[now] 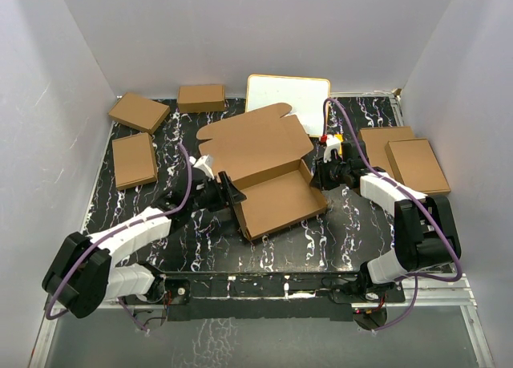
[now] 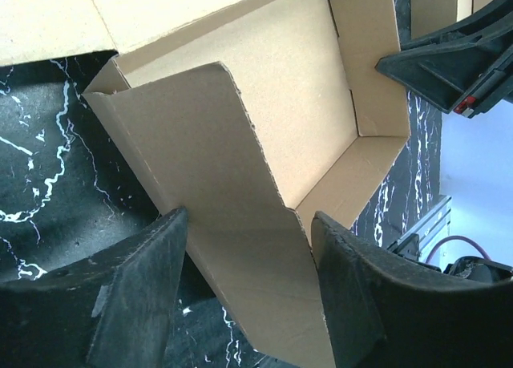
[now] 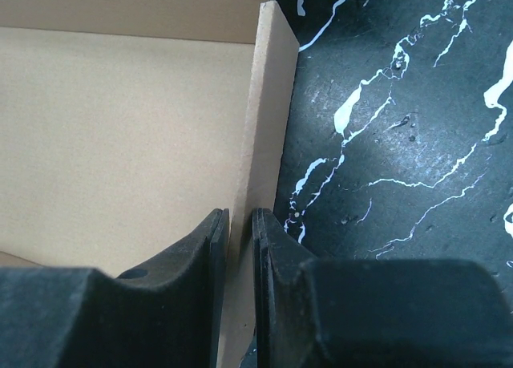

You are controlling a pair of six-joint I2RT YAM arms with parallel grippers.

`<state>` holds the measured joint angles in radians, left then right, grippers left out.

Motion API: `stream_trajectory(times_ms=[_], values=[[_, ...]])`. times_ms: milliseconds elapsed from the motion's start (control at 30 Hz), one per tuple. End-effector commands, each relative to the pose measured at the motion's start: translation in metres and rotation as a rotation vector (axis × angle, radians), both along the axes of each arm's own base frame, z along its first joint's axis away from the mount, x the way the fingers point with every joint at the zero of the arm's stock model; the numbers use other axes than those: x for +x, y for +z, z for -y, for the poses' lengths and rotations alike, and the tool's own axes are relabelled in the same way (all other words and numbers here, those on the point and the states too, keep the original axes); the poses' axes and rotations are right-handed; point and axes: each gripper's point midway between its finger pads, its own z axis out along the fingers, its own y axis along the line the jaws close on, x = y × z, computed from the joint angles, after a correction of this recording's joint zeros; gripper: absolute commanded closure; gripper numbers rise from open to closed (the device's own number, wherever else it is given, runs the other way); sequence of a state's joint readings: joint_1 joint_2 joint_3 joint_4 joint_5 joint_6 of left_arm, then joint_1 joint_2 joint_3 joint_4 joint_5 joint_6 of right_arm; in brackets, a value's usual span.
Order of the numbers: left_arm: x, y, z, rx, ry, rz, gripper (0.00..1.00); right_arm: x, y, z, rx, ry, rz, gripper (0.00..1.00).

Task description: Fold the paper box

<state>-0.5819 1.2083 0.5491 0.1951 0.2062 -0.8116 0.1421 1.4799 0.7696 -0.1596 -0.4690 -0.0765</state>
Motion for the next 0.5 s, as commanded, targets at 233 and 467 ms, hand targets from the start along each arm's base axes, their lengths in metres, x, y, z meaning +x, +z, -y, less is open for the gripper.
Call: stream_trajectory(times_ms=[233, 467], values=[[-0.008, 0.006, -0.001, -0.13, 0.015, 0.125, 0.28, 0.0, 0.015, -0.014, 0.057, 0.05, 0.047, 0.79], [-0.01, 0.01, 0.001, -0.228, 0.028, 0.175, 0.21, -0.001, 0.015, -0.015, 0.059, 0.055, 0.046, 0.79]])
